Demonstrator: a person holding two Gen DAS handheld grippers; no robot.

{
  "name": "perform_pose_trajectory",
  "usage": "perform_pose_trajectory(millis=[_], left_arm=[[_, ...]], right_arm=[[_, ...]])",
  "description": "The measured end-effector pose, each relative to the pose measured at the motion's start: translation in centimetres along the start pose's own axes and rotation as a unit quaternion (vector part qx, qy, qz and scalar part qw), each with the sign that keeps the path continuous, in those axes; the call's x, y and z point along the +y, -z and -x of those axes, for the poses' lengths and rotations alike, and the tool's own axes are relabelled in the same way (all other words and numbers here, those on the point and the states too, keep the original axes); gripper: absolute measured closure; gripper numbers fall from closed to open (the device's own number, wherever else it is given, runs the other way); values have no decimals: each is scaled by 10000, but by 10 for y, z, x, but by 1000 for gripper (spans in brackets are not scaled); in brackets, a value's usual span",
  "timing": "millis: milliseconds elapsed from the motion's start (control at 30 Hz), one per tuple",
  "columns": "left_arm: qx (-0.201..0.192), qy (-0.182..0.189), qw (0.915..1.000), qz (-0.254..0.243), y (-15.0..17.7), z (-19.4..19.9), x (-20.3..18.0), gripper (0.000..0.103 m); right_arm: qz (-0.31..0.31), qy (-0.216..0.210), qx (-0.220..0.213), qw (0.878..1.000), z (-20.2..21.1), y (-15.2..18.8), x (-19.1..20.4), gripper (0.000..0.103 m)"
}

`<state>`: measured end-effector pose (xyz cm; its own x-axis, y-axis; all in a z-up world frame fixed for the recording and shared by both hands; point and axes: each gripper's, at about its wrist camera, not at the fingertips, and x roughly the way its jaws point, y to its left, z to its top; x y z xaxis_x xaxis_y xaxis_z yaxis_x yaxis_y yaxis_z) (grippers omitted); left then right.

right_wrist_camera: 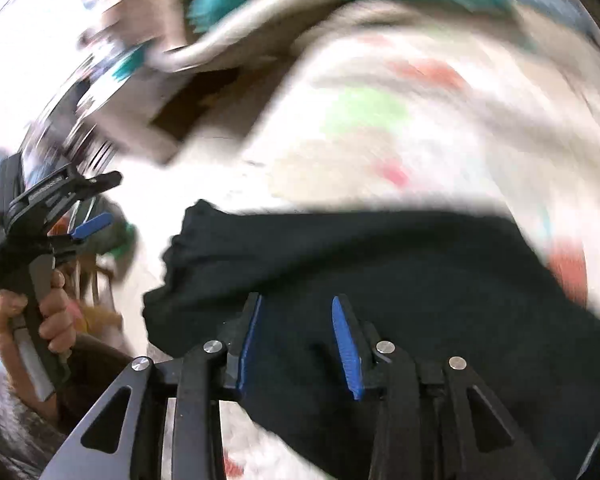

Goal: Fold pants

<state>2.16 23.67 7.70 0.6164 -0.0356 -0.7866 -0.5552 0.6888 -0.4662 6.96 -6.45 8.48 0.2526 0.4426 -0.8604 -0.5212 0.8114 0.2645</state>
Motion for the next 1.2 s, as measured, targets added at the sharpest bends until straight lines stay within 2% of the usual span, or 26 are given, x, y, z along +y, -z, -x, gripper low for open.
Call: perform_pose_trajectory(millis=[33, 167, 267, 333, 400, 467, 533, 600, 733, 800, 867, 967, 1000, 1133, 1200], left_arm=[[-63, -66, 10000, 22, 3, 8, 10, 31], [-356, -532, 9978, -149, 8, 29, 41, 31], [-477, -793, 9956, -159, 5, 31, 62, 31], [-347, -746, 9966, 19, 1, 26, 73, 31], [-138, -545, 9982, 207, 0, 20, 79, 31], [54, -423, 9987, 272, 0, 15, 78, 31], [99, -403, 9989, 235, 1, 14, 74, 31], [136, -316, 9990, 288, 0, 14, 74, 31], [286, -77, 9983, 509, -2, 10, 76, 31], [384, 8, 9977, 554, -1, 7, 75, 31], [403, 72, 9974, 585, 0, 8, 76, 31], [355, 116, 9969, 688, -1, 11, 79, 31], [346, 144, 9966, 731, -2, 12, 79, 31], [362, 234, 9970, 647, -3, 12, 72, 31], [370, 254, 9974, 567, -2, 13, 68, 31]], right_arm=[[196, -79, -25, 9998, -6, -6, 6, 56], [774, -471, 117, 9958, -41, -34, 35, 55], [1680, -306, 94, 9853, -58, -41, 74, 55], [2182, -122, 65, 9758, -72, -44, 96, 55], [2358, -113, 200, 9715, -89, -47, 108, 55], [2499, -24, 458, 9672, -104, -47, 114, 64], [2739, 351, 625, 9591, -117, -44, 119, 95], [2601, 421, 583, 9629, -115, -53, 116, 102], [2035, 315, 308, 9781, -105, -80, 110, 102], [1940, 325, 321, 9799, -109, -92, 111, 102], [2022, 115, 422, 9784, -116, -102, 123, 101], [2394, -117, 798, 9676, -118, -91, 134, 97], [2545, -107, 880, 9630, -119, -83, 136, 91], [3077, 194, 1187, 9439, -133, -59, 141, 72], [3243, 332, 1192, 9378, -137, -53, 142, 72]])
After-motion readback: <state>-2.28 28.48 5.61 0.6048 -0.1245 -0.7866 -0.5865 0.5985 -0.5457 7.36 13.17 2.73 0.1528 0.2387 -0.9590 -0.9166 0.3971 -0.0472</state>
